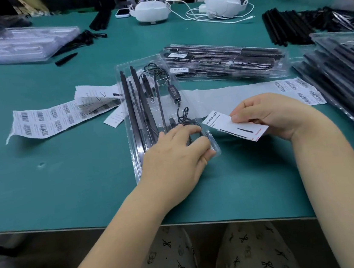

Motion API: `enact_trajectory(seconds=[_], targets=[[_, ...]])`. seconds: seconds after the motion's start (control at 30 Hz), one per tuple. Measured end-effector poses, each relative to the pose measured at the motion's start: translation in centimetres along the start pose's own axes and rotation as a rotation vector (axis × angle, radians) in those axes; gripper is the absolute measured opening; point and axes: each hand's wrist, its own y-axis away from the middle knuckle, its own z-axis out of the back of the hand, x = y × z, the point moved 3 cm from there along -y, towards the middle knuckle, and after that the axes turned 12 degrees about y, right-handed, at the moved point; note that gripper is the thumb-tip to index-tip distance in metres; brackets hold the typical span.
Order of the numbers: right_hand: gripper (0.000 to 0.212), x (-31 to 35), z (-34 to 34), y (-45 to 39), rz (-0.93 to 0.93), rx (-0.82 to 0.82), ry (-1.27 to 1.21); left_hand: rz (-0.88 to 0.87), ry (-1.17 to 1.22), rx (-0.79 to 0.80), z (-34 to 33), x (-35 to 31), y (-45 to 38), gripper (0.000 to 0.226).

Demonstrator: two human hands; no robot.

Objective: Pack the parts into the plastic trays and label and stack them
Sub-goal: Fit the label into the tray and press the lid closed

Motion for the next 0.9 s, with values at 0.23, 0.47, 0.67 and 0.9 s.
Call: enact_trajectory(seconds=[0.23, 0.47, 0.67, 0.9], targets=[[0.013, 0.2, 0.0, 1.0, 0.043, 0.145, -0.002, 0.200, 0.166, 0.081, 0.2, 0.8, -0.1, 0.034], [0.007, 1.0, -2.4, 0.4, 0.064, 0.095, -0.147, 0.226, 0.233, 0.074, 0.3, 0.7, 0.1, 0.029], [0.010, 1.2, -3.4, -0.3, 0.080, -0.028, -0.202, 0.230, 0.258, 0.062, 0.5, 0.7, 0.1, 0.031], [0.012, 1.5, -4.1, -0.4, 0.081, -0.070, -0.227, 0.215, 0.285, 0.034, 0.4, 0.7, 0.1, 0.027]])
